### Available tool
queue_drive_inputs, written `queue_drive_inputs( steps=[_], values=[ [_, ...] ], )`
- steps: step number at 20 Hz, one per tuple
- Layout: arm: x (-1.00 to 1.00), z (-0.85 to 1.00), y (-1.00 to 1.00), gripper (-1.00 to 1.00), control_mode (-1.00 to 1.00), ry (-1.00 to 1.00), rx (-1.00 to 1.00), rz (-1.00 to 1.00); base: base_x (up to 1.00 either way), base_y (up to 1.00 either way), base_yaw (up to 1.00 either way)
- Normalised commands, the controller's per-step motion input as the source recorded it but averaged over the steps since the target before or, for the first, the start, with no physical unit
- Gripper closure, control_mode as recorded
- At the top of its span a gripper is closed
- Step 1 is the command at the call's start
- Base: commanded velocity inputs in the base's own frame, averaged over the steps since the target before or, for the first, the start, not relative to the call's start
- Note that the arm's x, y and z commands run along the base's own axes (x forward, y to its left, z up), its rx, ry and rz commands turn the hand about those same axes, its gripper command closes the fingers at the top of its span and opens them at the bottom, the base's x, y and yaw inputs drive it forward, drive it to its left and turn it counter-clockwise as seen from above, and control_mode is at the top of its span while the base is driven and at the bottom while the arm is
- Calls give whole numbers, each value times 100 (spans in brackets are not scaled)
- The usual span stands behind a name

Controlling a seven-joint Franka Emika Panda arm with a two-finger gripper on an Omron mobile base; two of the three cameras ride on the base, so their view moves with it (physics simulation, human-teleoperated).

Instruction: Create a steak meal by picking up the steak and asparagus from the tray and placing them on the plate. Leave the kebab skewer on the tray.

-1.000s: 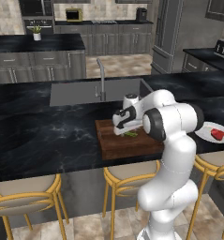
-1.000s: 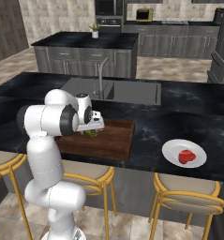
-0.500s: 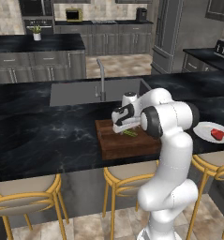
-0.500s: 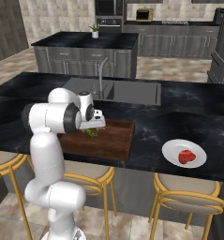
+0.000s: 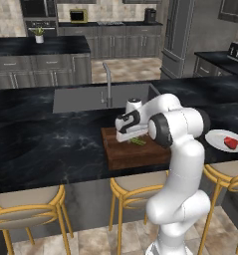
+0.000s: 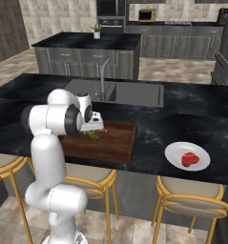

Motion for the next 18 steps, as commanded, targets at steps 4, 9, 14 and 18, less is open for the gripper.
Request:
queue_drive_inputs(
  steps=[4, 9, 14, 18],
  values=[
    [-31, -17, 23, 100, -100, 0, 0, 8, 0, 0, 0],
    [-39, 19, 0, 100, -100, -2, 0, 14, 0, 0, 0],
    [-51, 66, -10, 100, -100, -24, 0, 20, 0, 0, 0],
    [-25, 79, -42, 100, -100, -19, 0, 9, 0, 0, 0]
  ],
)
